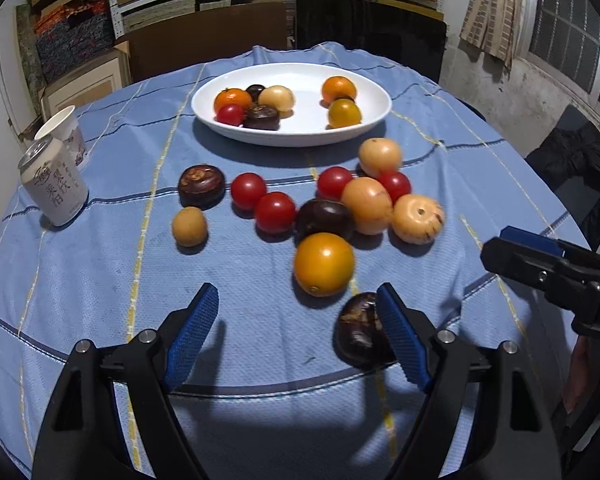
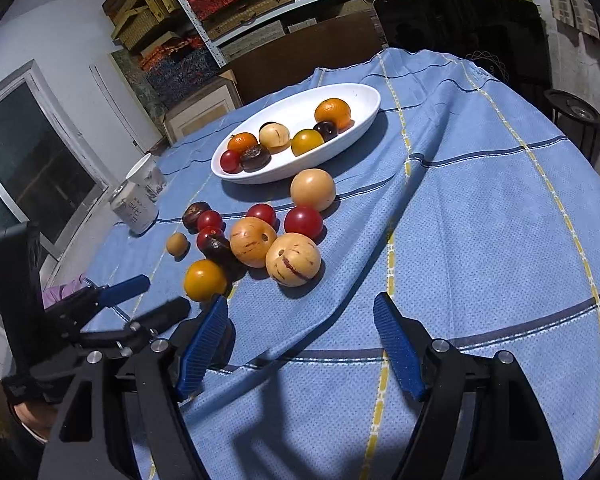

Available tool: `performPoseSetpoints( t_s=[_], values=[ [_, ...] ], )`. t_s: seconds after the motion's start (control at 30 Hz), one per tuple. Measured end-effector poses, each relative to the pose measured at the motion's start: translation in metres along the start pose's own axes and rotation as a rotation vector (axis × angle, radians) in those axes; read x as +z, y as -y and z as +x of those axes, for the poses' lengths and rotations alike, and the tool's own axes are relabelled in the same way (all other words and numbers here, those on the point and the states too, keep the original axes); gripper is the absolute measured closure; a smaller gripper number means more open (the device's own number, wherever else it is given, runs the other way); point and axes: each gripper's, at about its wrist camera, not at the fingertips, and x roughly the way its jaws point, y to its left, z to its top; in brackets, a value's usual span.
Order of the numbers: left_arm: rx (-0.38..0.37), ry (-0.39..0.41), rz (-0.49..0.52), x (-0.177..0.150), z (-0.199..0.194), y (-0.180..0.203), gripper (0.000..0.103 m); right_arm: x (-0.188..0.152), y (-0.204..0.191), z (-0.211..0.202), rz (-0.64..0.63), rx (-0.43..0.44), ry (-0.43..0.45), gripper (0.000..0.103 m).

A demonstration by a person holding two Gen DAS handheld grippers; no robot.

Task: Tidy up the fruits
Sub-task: 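Grasp a brown mangosteen from the table with the left tool, then carry the mangosteen with the left tool while the right tool grasps a pale striped fruit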

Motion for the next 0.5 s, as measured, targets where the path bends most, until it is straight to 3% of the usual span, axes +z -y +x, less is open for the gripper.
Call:
performPoseSetpoints(
  t_s=[0.23, 0.5],
  values=[
    [-0.002, -0.018, -0.008, 0.002, 0.012, 0.021, 0.025, -0.004, 0.009, -0.004, 0.017, 0.008, 0.004, 0.027],
    [-0.035, -0.061, 0.051, -0.010, 0.024, 0.040, 0.060, -0.004, 0.008, -0.006, 0.013, 0.014, 0.007, 0.027]
  ],
)
